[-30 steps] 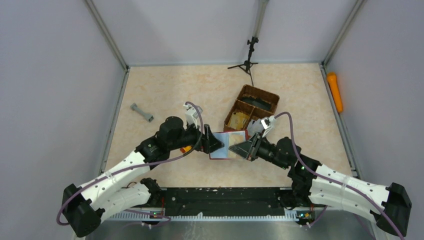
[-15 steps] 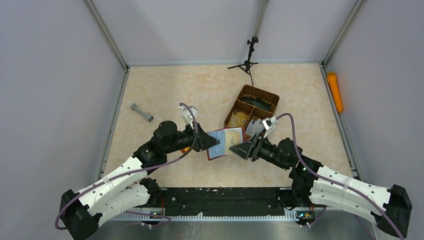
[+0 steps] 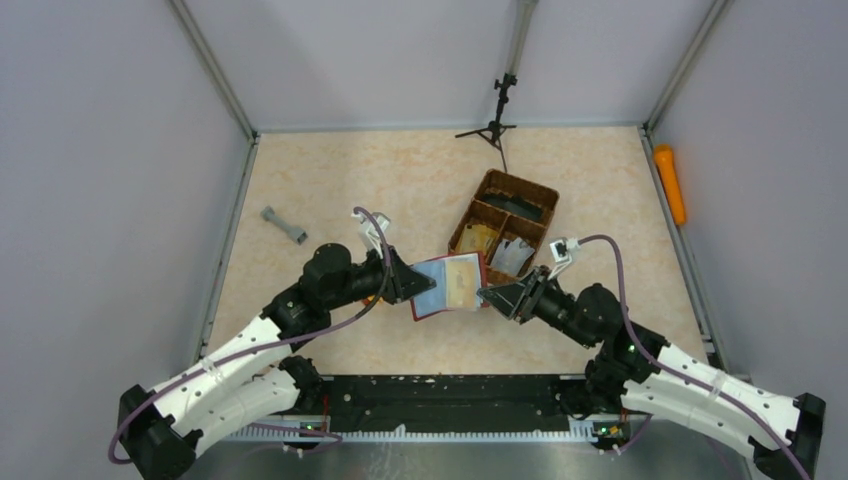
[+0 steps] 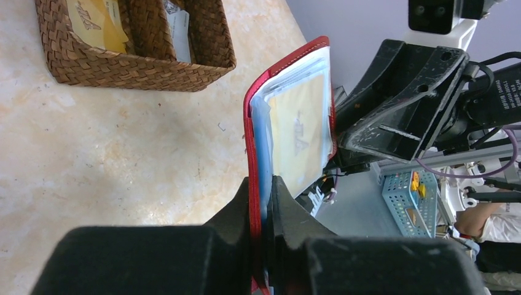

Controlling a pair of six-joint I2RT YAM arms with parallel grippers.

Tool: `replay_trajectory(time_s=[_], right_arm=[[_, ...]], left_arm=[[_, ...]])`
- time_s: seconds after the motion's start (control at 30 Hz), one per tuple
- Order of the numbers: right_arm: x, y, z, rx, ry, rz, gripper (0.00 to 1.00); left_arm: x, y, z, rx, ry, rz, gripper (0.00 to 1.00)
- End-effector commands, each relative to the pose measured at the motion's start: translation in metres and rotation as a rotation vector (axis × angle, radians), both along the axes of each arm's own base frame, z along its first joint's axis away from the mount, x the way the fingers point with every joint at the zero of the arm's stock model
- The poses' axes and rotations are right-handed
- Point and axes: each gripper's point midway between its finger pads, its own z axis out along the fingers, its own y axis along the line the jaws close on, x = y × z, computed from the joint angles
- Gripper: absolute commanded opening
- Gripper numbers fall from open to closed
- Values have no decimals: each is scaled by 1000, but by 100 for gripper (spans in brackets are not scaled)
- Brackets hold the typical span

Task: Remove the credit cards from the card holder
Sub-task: Remove the credit card from the card holder.

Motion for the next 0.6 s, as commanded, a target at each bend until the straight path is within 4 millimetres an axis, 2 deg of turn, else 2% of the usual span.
replay_trajectory(time_s=[0.0,0.17,0.4,0.57], right_arm=[[1,-3,4,2,-41,-12,25],[1,1,1,-19,-32,0,11],[-1,8,-1,-38,-26,35,15],[-2,10,2,-30,-29,47,4]], left_arm=[[1,-5,9,-37,-10,-17,0],[-1,-8,11,-52,-6,-38,0],[-4,-10,15,-71,-10,-58,0],[-2,-9,9,-54,-8,-45,0]])
